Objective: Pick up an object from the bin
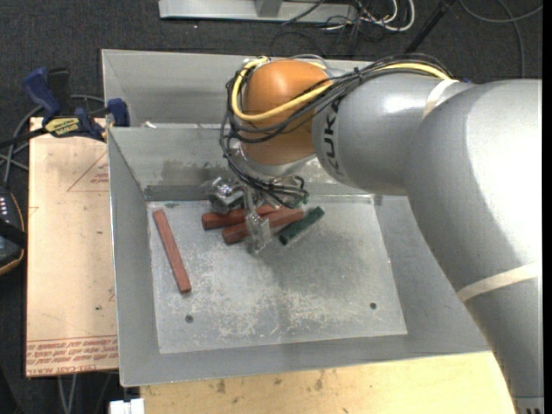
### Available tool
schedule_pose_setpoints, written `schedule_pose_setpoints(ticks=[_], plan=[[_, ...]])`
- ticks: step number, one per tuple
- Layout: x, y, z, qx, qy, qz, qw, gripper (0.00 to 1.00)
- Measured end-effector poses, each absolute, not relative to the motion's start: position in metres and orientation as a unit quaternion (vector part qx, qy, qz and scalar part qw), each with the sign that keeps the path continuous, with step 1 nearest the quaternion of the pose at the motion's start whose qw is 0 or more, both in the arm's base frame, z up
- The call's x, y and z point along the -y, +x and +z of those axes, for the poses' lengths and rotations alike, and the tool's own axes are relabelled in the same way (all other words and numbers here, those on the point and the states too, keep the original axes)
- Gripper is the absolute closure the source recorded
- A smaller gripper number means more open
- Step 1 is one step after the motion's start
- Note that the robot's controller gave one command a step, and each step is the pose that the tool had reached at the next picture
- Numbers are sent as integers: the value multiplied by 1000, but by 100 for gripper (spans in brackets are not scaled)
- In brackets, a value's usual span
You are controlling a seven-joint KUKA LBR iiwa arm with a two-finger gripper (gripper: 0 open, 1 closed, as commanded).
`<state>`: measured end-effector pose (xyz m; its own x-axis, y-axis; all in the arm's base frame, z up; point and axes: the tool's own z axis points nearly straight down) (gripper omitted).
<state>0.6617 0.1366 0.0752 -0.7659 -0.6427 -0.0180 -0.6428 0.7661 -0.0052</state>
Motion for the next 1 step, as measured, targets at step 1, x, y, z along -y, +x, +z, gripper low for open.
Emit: schedule_pose_setpoints(ticks=[1], plan=[[-135, 660, 75, -940, -340, 2, 5, 100]])
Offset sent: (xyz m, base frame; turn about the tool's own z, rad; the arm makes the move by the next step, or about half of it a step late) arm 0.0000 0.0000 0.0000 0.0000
